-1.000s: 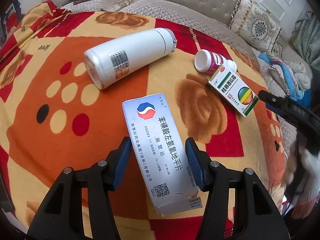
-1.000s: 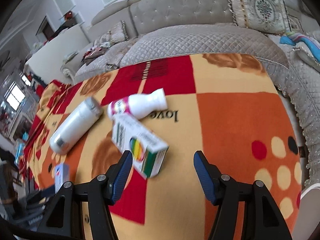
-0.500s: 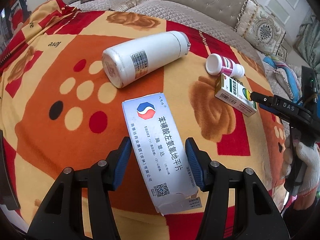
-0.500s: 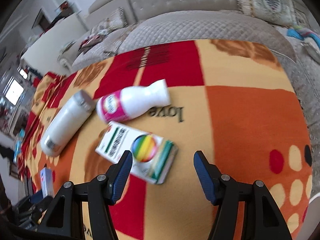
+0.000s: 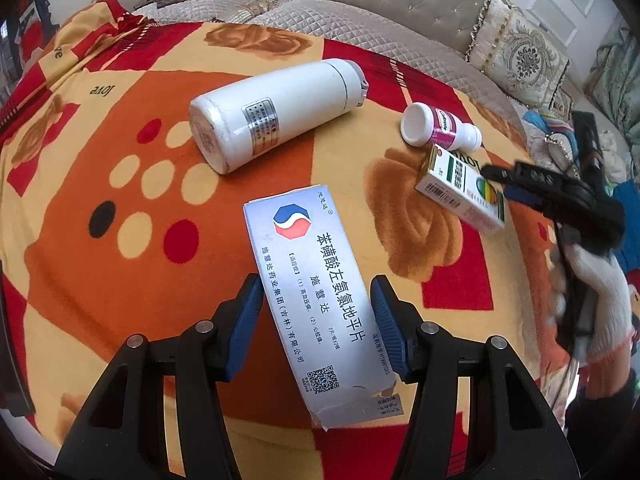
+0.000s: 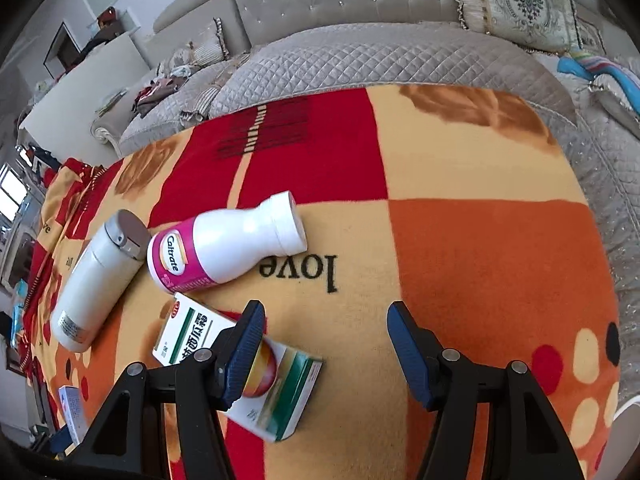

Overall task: Collect trash
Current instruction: 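Grasp the white medicine box with the left gripper while the right grasps the rainbow-printed box, then carry both medicine boxes over the white bin and open both grippers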

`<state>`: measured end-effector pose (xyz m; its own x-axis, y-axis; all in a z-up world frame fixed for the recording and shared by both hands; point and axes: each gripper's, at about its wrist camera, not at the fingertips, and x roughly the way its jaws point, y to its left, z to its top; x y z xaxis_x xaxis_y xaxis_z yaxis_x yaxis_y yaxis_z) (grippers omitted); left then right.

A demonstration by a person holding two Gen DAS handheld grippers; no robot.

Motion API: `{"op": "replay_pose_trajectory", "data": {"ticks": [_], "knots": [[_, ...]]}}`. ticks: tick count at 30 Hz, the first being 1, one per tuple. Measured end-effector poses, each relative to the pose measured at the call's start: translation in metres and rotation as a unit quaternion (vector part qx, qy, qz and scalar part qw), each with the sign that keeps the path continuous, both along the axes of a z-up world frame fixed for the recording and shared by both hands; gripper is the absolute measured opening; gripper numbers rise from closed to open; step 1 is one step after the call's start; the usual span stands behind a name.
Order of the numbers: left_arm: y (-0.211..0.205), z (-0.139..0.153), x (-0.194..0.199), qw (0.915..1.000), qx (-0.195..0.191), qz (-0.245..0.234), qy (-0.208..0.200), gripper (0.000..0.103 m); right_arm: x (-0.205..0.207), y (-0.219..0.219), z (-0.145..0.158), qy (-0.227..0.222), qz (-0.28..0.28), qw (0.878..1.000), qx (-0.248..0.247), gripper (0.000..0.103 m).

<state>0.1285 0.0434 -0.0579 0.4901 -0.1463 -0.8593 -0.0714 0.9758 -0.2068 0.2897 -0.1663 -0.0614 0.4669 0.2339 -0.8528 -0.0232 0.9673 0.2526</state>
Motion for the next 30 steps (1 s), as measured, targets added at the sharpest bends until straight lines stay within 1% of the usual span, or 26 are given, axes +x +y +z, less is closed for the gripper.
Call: {"op": "replay_pose_trajectory", "data": {"ticks": [1,4,7,11,15,16,18,21,23,24,26,28,30], "knots": [[0.0,-0.001,0.001,1.0,0.003,0.002,-0.001,0.054,-0.007,0.003,0.0,0.008,0.013,1.0,0.005,0.061],[0.001,-0.006,0.005,1.0,0.001,0.004,0.003,0.054,-0.033,0.016,-0.005,0.031,0.058,0.998,-0.001,0.061],[0.005,-0.009,0.005,1.0,0.004,0.007,0.004,0.054,-0.061,0.032,-0.003,0.023,0.093,0.995,-0.01,0.062],[0.008,-0.008,0.001,1.0,0.002,0.007,0.002,0.054,-0.073,0.038,0.009,-0.001,0.086,0.996,-0.004,0.063],[0.009,-0.008,-0.002,1.0,0.002,0.005,-0.002,0.054,-0.073,0.052,0.019,-0.011,0.086,0.996,0.016,0.065],[0.009,-0.008,-0.003,1.0,0.002,0.005,-0.002,0.054,-0.072,0.058,0.02,-0.012,0.088,0.996,0.018,0.068],[0.01,-0.008,-0.004,1.0,0.0,0.007,-0.001,0.054,-0.068,0.072,0.018,-0.011,0.09,0.996,0.017,0.069],[0.011,-0.009,-0.01,0.9999,0.002,0.01,-0.003,0.054,-0.063,0.094,0.004,0.005,0.095,0.995,0.019,0.069],[0.009,-0.01,-0.014,0.9999,0.004,0.009,-0.003,0.054,-0.061,0.102,-0.001,0.003,0.098,0.995,0.012,0.069],[0.008,-0.011,-0.015,1.0,0.004,0.008,-0.003,0.054,-0.062,0.106,-0.004,-0.005,0.096,0.995,-0.001,0.069],[0.008,-0.011,-0.018,0.9999,0.006,0.007,-0.005,0.054,-0.067,0.103,-0.008,-0.01,0.09,0.996,-0.01,0.055],[0.005,-0.01,-0.021,0.9998,0.012,0.005,-0.012,0.054,-0.075,0.096,-0.008,-0.014,0.093,0.996,-0.006,0.055],[0.001,-0.009,-0.024,0.9998,0.012,0.001,-0.014,0.054,-0.085,0.088,-0.006,-0.017,0.095,0.995,-0.012,0.054]]}}
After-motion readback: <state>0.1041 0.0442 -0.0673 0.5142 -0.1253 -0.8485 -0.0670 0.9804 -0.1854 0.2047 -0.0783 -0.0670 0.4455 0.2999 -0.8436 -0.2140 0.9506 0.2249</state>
